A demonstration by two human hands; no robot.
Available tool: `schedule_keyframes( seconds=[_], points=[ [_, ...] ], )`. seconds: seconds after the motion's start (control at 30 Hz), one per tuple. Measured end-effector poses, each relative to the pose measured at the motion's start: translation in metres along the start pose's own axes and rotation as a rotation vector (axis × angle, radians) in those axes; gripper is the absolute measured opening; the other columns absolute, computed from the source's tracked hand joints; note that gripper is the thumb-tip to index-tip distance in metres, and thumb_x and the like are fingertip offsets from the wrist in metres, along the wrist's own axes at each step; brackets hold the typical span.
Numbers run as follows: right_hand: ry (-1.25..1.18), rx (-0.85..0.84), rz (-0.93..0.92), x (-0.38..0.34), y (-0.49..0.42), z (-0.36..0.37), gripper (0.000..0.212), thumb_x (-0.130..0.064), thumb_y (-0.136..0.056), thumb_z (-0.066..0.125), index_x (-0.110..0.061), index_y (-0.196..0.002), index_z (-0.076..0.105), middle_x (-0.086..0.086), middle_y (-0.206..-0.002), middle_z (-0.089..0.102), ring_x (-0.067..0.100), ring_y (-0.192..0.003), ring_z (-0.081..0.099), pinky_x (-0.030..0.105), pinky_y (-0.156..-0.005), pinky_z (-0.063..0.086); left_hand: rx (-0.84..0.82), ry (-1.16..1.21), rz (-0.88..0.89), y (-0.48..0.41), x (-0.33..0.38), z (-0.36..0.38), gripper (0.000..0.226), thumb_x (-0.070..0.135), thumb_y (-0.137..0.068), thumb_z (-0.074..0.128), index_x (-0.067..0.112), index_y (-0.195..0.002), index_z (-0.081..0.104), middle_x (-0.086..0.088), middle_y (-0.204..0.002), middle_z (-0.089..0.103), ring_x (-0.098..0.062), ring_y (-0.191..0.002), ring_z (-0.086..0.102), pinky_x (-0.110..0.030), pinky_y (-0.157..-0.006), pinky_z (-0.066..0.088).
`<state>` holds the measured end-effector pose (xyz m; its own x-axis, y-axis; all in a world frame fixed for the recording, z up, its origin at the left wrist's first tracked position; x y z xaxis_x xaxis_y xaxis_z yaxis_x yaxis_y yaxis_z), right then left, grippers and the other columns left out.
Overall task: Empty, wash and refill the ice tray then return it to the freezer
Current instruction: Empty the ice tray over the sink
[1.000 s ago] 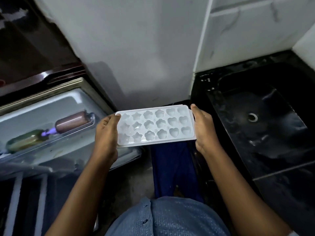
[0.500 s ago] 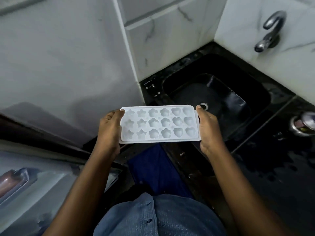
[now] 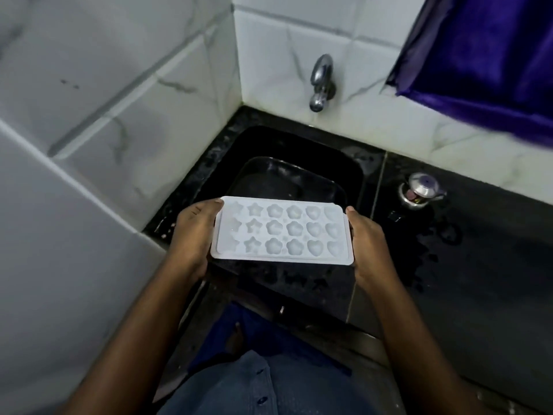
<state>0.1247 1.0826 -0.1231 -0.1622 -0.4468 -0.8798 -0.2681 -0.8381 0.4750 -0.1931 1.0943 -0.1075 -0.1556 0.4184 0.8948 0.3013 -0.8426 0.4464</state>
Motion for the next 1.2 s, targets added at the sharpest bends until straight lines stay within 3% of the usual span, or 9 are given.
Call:
schedule_keyframes(
  seconds=[0.1, 0.2, 0.33, 0.4, 0.5, 0.7, 1.0, 1.2],
  points=[
    [-0.007, 0.100, -0.003, -0.006, -0.006, -0.001, 0.046, -0.046, -0.100, 0.061, -0.004, -0.115, 0.072, 0.015, -0.106, 0.079, 0.038, -0.098, 0.077, 0.065, -0.093, 0.058, -0.116, -0.059, -0.003, -0.030, 0.023, 0.019, 0.022, 0.024, -0.099, 0.064, 0.013, -0.107, 0.081, -0.014, -0.101, 0.081, -0.035, -0.091, 0.079, -0.045, -0.076, 0.062],
    [-0.016, 0.170, -0.020, -0.008, -0.010, -0.004, 0.047, -0.042, -0.104, 0.059, 0.004, -0.112, 0.069, 0.017, -0.103, 0.079, 0.041, -0.096, 0.077, 0.048, -0.079, 0.062, -0.221, -0.106, -0.013, -0.053, 0.041, 0.034, 0.025, 0.025, -0.096, 0.063, 0.013, -0.108, 0.082, -0.014, -0.104, 0.081, -0.037, -0.096, 0.078, -0.052, -0.085, 0.062],
    [-0.016, 0.200, -0.048, -0.008, -0.016, -0.007, 0.053, -0.040, -0.104, 0.058, 0.012, -0.111, 0.062, 0.023, -0.099, 0.076, 0.046, -0.085, 0.073, 0.041, -0.065, 0.050, -0.260, -0.138, -0.023, -0.073, 0.054, 0.051, 0.026, 0.027, -0.095, 0.066, 0.010, -0.107, 0.081, -0.015, -0.101, 0.081, -0.035, -0.090, 0.078, -0.042, -0.074, 0.061],
    [-0.006, 0.208, -0.063, -0.011, -0.019, -0.009, 0.051, -0.038, -0.104, 0.058, 0.013, -0.107, 0.062, 0.023, -0.086, 0.068, 0.039, -0.073, 0.064, 0.037, -0.058, 0.043, -0.253, -0.143, -0.030, -0.080, 0.057, 0.058, 0.026, 0.028, -0.095, 0.066, 0.010, -0.107, 0.081, -0.013, -0.100, 0.081, -0.034, -0.088, 0.078, -0.038, -0.070, 0.060],
    [-0.021, 0.191, -0.075, -0.014, -0.028, -0.012, 0.041, -0.035, -0.105, 0.059, 0.004, -0.099, 0.071, 0.022, -0.082, 0.068, 0.034, -0.073, 0.062, 0.040, -0.060, 0.042, -0.263, -0.153, -0.031, -0.085, 0.059, 0.067, 0.027, 0.029, -0.095, 0.066, 0.011, -0.108, 0.081, -0.012, -0.100, 0.081, -0.033, -0.088, 0.078, -0.035, -0.067, 0.059],
    [-0.017, 0.131, -0.101, -0.031, -0.053, -0.027, 0.030, -0.027, -0.106, 0.058, -0.003, -0.094, 0.072, 0.002, -0.068, 0.068, 0.020, -0.058, 0.057, 0.027, -0.047, 0.034, -0.237, -0.147, -0.015, -0.083, 0.057, 0.080, 0.027, 0.032, -0.099, 0.061, 0.016, -0.105, 0.082, -0.010, -0.102, 0.081, -0.025, -0.084, 0.077, -0.034, -0.068, 0.057],
    [0.027, 0.074, -0.117, -0.039, -0.079, -0.035, 0.019, -0.015, -0.101, 0.064, -0.018, -0.086, 0.076, 0.005, -0.080, 0.075, 0.017, -0.058, 0.056, 0.027, -0.047, 0.037, -0.190, -0.086, -0.016, -0.088, 0.049, 0.088, 0.024, 0.022, -0.097, 0.058, 0.012, -0.101, 0.080, -0.013, -0.102, 0.080, -0.023, -0.079, 0.076, -0.033, -0.067, 0.058],
    [0.071, 0.084, -0.110, -0.035, -0.093, -0.029, 0.016, -0.009, -0.100, 0.063, -0.012, -0.104, 0.078, 0.007, -0.087, 0.078, 0.012, -0.058, 0.061, 0.025, -0.046, 0.040, -0.209, -0.091, -0.054, -0.115, 0.051, 0.094, 0.031, 0.008, -0.093, 0.051, 0.009, -0.107, 0.078, -0.013, -0.098, 0.080, -0.021, -0.074, 0.073, -0.031, -0.063, 0.054]
  ],
)
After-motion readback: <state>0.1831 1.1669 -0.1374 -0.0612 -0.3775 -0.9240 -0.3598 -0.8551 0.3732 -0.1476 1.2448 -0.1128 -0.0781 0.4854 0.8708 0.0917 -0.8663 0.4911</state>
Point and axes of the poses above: each hand's wrist, its own y-axis away from the middle knuckle, its own z-axis out of the palm, x = y × z, the point moved 7 cm from there along -y, towards the middle knuckle
